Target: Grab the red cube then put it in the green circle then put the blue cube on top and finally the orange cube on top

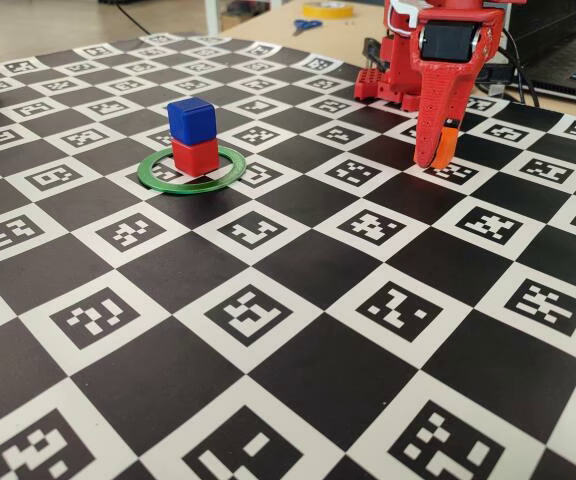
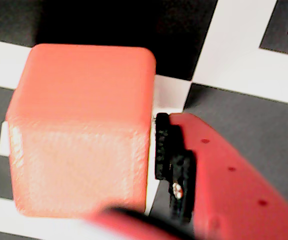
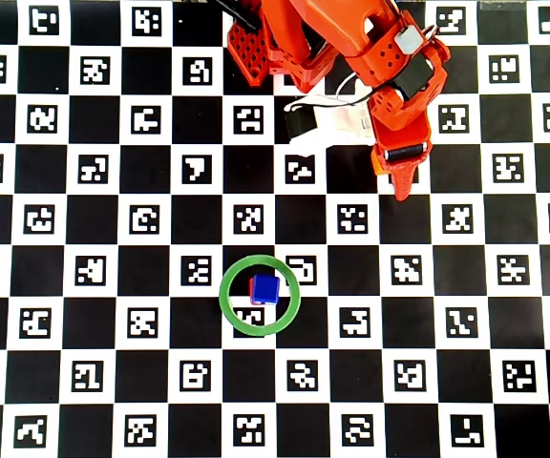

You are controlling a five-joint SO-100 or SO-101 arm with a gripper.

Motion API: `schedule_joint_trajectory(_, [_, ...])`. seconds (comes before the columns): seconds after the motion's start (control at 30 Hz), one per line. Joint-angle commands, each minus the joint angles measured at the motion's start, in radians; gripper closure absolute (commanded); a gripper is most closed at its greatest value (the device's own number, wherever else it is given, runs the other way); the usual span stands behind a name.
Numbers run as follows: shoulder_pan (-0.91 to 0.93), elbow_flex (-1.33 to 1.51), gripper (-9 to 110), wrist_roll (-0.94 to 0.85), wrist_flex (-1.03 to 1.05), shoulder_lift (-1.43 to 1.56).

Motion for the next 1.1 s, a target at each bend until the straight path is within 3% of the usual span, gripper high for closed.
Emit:
schedule_joint_trajectory(0.0, [0.012, -0.006, 67, -0.02, -0.015, 0.005])
schedule_joint_trajectory(0.77, [0.069, -0.014, 89, -0.066, -0.051, 0.021])
schedule_joint_trajectory(1.07, [0.071, -0.147, 91, -0.055, 0.097, 0.061])
